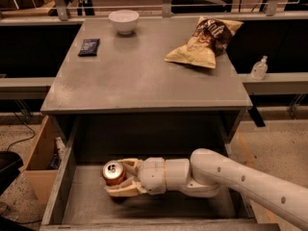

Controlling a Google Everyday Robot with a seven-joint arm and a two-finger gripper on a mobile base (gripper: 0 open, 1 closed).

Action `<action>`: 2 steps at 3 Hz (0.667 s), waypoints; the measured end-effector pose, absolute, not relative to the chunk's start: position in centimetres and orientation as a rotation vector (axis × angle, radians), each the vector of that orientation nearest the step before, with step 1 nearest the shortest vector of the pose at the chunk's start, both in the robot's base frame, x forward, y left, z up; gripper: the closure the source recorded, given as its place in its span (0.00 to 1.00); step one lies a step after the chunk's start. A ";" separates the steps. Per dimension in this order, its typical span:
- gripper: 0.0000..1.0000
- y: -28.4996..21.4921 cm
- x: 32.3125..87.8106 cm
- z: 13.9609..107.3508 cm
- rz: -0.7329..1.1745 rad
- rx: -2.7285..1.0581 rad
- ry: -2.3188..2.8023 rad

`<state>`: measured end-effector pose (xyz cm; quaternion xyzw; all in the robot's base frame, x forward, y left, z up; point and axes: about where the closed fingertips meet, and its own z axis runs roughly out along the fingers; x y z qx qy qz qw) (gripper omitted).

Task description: Place coke can into top drawer

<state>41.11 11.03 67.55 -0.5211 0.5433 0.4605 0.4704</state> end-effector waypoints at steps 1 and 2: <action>0.16 11.2 41.0 67.6 1.131 -1.279 1.329; 0.00 11.3 41.0 67.6 1.133 -1.281 1.327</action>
Offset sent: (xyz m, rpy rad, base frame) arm -0.0007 0.0011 0.0003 0.0005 -0.0002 0.0028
